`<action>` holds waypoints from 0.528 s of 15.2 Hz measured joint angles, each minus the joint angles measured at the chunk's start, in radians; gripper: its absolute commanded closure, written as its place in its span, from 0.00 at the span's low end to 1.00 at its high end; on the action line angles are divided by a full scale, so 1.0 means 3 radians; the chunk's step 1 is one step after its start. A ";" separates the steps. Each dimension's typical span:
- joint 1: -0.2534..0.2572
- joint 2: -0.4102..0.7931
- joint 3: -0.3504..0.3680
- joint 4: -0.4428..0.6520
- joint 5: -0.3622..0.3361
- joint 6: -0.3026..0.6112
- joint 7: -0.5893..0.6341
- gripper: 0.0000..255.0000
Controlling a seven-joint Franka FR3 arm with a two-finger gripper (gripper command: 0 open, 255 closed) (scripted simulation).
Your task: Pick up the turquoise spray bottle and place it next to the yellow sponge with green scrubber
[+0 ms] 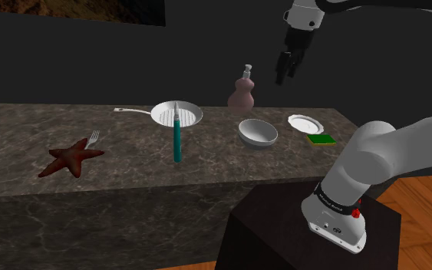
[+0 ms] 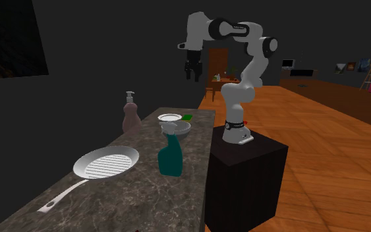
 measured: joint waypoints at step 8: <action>0.0067 0.0357 0.0427 0.0013 0.0231 0.0339 0.0643 0.00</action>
